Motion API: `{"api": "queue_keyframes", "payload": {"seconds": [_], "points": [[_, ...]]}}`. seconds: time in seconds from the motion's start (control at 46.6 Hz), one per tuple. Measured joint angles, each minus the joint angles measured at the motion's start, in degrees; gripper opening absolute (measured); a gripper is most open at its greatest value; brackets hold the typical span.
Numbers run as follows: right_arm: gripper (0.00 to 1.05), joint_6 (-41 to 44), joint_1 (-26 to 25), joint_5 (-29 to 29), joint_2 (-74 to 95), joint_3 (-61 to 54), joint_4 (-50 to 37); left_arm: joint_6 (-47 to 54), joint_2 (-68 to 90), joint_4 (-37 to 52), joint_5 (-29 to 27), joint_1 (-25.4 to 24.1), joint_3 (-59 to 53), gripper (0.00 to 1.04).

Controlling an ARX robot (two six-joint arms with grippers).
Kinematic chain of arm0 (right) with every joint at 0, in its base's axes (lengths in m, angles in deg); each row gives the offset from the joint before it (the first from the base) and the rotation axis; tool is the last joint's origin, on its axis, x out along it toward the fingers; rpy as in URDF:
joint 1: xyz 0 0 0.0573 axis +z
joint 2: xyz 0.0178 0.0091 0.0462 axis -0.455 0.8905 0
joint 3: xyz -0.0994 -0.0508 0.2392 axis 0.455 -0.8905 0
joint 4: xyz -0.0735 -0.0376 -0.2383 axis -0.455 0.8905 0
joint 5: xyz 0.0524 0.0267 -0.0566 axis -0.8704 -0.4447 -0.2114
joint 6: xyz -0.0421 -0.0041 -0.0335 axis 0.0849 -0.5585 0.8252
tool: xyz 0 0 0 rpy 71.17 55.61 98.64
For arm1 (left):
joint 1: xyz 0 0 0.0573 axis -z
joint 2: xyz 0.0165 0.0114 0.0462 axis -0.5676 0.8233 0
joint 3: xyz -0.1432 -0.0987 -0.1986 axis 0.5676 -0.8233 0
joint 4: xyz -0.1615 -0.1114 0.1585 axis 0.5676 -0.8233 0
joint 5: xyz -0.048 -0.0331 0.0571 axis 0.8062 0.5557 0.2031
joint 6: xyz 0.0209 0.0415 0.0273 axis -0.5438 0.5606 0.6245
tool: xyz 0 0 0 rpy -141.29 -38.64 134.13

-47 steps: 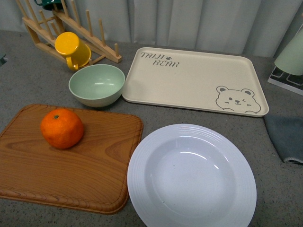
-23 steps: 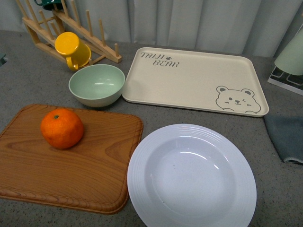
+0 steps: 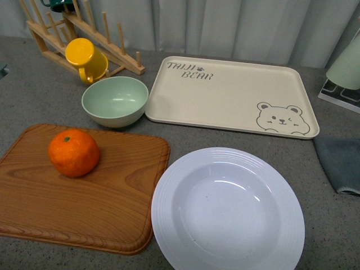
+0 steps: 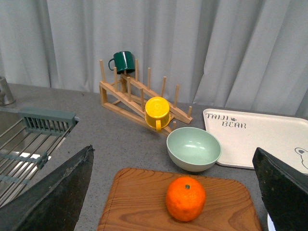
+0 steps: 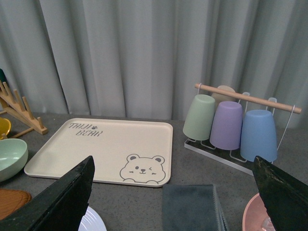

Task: Place orange and plate with both arms

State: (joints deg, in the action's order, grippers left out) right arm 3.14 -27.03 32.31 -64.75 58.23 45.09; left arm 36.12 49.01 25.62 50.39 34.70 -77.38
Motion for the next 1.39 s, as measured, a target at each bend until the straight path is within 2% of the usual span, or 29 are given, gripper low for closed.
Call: {"api": "queue_keyframes", "payload": {"seconds": [0.987,1.03,1.073,1.116,1.137,1.223,1.309,1.395], "points": [[0.96,0.0,0.0,0.0,0.0,0.0,0.0,0.0,0.0,0.0,0.0,0.0,0.0,0.98],[0.96,0.0,0.0,0.0,0.0,0.0,0.0,-1.11,0.5,-0.37,-3.32,1.03,0.07,0.98],[0.96,0.02,0.0,0.0,0.0,0.0,0.0,-4.85,3.67,-1.33,-16.17,4.55,0.28,0.98],[0.96,0.0,0.0,0.13,0.0,0.0,0.0,-7.15,7.43,-0.96,-22.23,5.03,0.31,0.98],[0.96,0.0,-0.02,0.02,0.0,0.0,0.0,-8.24,9.84,0.17,-23.19,4.52,0.35,0.98],[0.96,0.02,0.0,-0.09,0.0,0.0,0.0,-9.35,20.57,8.11,-20.26,1.33,1.77,0.98],[0.96,0.0,0.0,0.0,0.0,0.0,0.0,-10.82,36.15,17.09,-13.88,-1.57,6.05,0.98],[0.96,0.0,0.0,0.0,0.0,0.0,0.0,-10.47,51.49,24.52,-7.56,-2.32,10.71,0.98]]}}
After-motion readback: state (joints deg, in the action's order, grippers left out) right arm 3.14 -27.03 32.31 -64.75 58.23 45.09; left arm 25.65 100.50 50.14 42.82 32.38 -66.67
